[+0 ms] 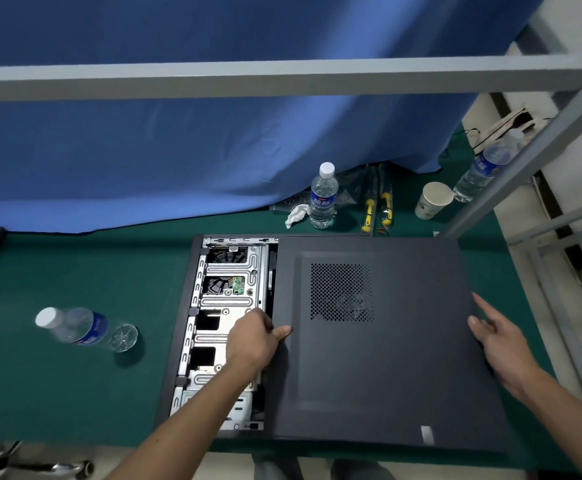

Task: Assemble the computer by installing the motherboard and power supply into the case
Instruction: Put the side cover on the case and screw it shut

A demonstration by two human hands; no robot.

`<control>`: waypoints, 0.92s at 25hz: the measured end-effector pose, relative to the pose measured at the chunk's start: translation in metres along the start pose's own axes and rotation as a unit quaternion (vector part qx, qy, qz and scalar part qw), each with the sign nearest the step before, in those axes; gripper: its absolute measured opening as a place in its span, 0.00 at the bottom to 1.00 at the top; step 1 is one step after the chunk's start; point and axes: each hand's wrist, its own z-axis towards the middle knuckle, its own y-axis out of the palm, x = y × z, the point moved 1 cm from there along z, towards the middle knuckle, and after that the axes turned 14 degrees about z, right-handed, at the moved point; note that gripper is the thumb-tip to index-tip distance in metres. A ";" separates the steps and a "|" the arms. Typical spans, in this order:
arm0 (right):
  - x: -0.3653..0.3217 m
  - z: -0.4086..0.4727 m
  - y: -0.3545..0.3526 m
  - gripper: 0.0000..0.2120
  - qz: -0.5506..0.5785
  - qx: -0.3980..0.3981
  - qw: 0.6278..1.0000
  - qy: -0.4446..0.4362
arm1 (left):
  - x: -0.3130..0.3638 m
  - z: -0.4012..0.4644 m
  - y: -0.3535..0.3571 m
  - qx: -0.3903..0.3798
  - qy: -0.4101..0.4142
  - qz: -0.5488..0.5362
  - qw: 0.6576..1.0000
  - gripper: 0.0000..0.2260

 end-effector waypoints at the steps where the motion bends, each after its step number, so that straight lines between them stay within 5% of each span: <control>1: 0.000 0.000 -0.001 0.23 0.005 0.000 1.000 -0.002 | 0.000 0.000 0.000 -0.002 -0.002 -0.011 1.000 0.16; 9: 0.010 -0.011 0.042 0.22 0.054 -0.031 0.998 -0.004 | -0.043 0.005 -0.023 0.001 -0.053 -0.075 0.996 0.16; 23: 0.025 -0.024 0.072 0.24 -0.005 -0.061 0.998 0.006 | -0.072 0.012 -0.031 -0.008 -0.060 0.017 0.998 0.16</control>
